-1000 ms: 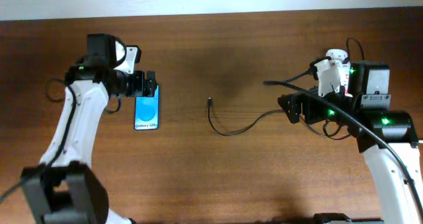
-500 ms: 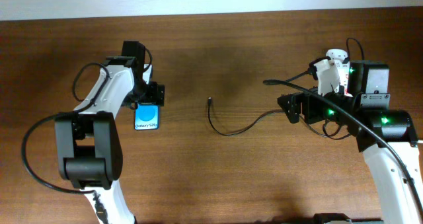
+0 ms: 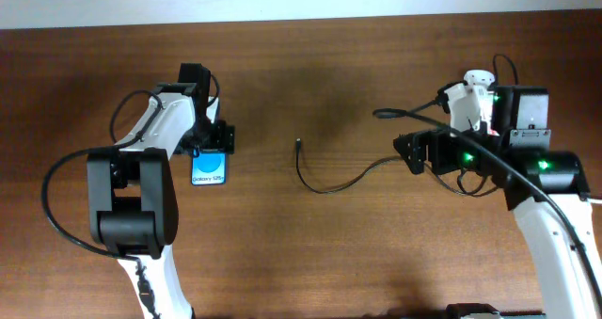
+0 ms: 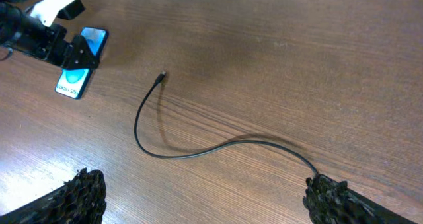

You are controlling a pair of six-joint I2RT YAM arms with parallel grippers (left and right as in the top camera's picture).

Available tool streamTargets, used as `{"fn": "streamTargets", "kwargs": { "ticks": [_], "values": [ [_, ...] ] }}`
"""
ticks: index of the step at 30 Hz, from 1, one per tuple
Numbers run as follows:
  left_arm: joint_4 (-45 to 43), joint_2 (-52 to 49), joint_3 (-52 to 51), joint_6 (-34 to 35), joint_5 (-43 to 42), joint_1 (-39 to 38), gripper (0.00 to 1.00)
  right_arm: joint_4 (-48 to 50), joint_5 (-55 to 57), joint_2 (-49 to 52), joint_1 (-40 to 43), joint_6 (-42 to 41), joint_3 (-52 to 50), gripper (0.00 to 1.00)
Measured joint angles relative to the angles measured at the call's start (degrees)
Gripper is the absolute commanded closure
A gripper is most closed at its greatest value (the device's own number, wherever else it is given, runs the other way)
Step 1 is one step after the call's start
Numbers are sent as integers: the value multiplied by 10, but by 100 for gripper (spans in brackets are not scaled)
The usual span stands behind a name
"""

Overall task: Plug charger to phone and switch on socket
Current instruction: 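Move the left gripper to the phone and grasp its top edge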

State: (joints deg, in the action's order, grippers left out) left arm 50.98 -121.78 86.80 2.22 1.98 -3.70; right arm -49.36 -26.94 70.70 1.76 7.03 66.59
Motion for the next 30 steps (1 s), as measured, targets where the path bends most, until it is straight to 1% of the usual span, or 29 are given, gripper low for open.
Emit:
{"fn": "streamTargets", "kwargs": {
  "ticks": [2, 3, 4, 8, 13, 15, 17, 20, 22, 24, 26, 27, 28, 30],
  "values": [
    [5, 0, 0, 4, -1, 0, 17, -1, 0, 21, 0, 0, 0, 1],
    [5, 0, 0, 5, -2, 0, 21, -1, 0, 29, 0, 0, 0, 2],
    [8, 0, 0, 5, -2, 0, 23, -1, 0, 36, 0, 0, 0, 2],
    [12, 0, 0, 8, -3, 0, 28, -1, 0, 43, 0, 0, 0, 2],
    [19, 0, 4, 30, -5, 0, 36, 1, -2, 43, 0, -2, 0, 2],
    [45, -5, 25, 40, -6, 0, 37, 10, -3, 43, 0, -12, 0, 1],
    [87, -10, 79, 49, -9, 0, 38, 22, -9, 43, 0, -24, 0, 2],
    [127, -10, 145, 56, -25, 0, 40, 35, -19, 43, 0, -43, 0, 1],
    [142, -10, 178, 77, -40, 0, 46, 44, -22, 43, 0, -66, 0, 1],
    [142, -10, 183, 94, -59, 0, 58, 52, -24, 44, 0, -93, 0, 0],
    [143, -10, 183, 125, -81, 0, 72, 76, -26, 61, -13, -125, 0, 6],
    [143, -10, 183, 135, -87, 0, 79, 87, -26, 70, -22, -139, 0, 11],
    [142, -10, 184, 148, -97, 0, 87, 106, -26, 84, -39, -159, 1, 17],
    [142, -10, 190, 161, -118, 0, 96, 131, -19, 105, -68, -194, 1, 27]
  ]
}}
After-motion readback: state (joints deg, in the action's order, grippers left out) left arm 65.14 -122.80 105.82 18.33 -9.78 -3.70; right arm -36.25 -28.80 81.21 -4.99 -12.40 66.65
